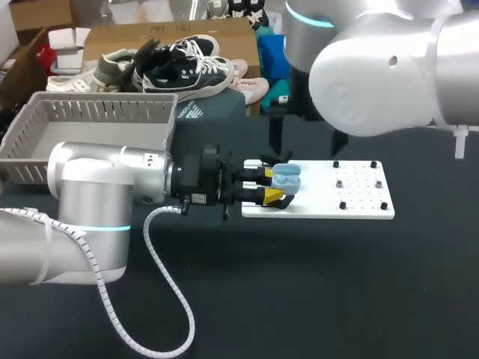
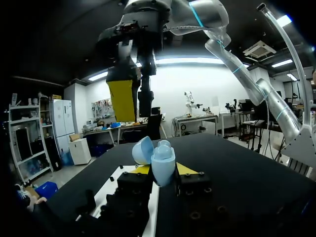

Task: Pick up each earbud case from the left stands, insert the matching earbuds, close the lid, and place the case in the box.

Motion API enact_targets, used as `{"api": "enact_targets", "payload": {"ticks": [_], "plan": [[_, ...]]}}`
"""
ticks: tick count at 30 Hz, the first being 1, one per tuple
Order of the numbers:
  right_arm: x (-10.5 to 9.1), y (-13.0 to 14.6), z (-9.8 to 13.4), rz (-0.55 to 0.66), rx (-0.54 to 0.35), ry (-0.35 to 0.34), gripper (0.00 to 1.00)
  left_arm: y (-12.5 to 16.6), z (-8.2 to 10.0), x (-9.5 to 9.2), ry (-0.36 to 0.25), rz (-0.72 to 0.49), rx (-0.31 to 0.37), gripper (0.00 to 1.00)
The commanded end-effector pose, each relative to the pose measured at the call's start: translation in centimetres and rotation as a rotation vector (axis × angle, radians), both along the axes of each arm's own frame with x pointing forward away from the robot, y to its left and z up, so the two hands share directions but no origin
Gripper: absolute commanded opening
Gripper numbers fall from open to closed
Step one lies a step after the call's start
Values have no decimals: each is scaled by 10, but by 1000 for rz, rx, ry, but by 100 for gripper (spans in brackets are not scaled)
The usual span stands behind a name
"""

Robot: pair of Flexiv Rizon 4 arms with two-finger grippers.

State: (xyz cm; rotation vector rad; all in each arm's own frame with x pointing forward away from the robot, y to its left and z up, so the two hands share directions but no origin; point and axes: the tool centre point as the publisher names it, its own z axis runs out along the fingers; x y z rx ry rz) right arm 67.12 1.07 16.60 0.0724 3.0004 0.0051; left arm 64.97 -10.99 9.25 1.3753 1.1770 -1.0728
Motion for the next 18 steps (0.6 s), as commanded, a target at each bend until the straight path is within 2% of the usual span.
{"api": "enact_targets", "payload": {"ticks": [1,9,18], "plan": [[14,-4,-5,-39,-8,6,100,0,0,-1,-1,3,-2,0],[27,-11,-22,-61,-8,47,100,0,0,-1,-1,3,-2,0],[16,-16,-40,-56,-19,93,100,0,0,-1,-1,3,-2,0]]}}
